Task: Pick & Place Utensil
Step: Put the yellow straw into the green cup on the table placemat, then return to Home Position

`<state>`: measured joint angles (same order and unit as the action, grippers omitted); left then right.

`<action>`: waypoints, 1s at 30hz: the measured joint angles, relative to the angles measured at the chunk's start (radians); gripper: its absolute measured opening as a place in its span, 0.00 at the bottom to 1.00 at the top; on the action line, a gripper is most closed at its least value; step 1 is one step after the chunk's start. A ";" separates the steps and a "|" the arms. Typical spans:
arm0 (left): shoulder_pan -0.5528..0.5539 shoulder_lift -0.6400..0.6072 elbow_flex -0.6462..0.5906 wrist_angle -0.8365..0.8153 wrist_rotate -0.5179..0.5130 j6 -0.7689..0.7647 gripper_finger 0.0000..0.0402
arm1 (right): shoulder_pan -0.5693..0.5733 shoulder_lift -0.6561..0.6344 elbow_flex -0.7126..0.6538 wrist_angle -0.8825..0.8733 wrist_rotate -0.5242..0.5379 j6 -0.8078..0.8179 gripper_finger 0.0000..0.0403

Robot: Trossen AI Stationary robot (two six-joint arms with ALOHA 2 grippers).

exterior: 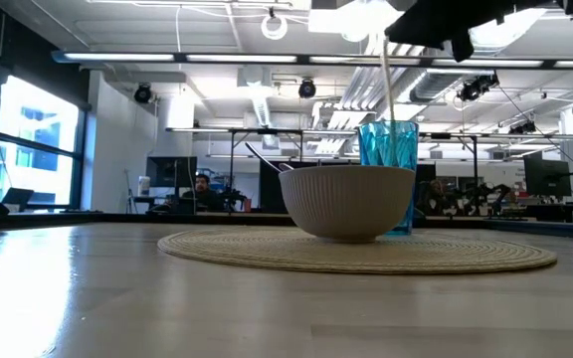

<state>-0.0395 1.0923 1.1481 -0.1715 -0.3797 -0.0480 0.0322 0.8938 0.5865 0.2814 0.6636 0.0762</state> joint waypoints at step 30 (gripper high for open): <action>0.000 -0.582 -0.550 0.136 0.159 0.017 0.46 | 0.000 -0.321 -0.106 -0.192 -0.449 -0.017 0.28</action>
<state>-0.0395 0.5106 0.5981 -0.0354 -0.2206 -0.0309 0.0326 0.5731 0.4801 0.0898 0.2146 0.0590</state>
